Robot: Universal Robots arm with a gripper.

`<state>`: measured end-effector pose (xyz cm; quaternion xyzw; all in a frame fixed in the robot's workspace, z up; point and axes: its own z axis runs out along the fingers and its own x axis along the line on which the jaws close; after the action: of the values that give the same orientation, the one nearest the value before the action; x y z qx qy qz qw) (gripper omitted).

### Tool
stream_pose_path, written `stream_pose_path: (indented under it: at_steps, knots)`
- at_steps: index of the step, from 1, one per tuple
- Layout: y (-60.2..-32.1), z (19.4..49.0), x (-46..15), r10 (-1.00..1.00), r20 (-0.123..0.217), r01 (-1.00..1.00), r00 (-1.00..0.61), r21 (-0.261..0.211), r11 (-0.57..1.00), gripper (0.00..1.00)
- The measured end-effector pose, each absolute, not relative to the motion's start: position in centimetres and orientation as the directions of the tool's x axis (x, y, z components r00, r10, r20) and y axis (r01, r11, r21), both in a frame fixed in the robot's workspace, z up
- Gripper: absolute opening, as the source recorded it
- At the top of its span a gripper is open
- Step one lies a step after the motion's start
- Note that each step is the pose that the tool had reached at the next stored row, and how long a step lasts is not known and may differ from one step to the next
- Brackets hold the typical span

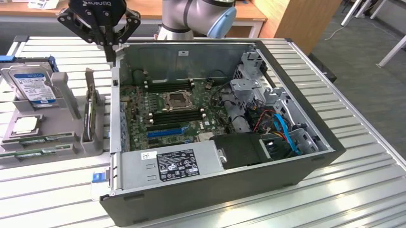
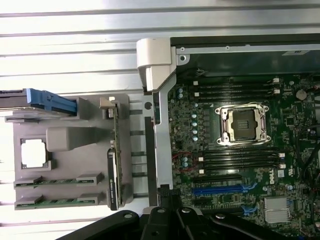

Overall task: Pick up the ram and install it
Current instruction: 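Reach for the ram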

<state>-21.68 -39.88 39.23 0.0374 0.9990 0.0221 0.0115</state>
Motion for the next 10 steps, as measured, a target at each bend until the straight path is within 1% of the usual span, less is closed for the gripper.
stream_pose_path:
  at_steps: [10]
  knots:
    - [-39.9,39.2,-23.1,0.075,-0.020,0.074,-0.997,0.045,0.996,0.10]
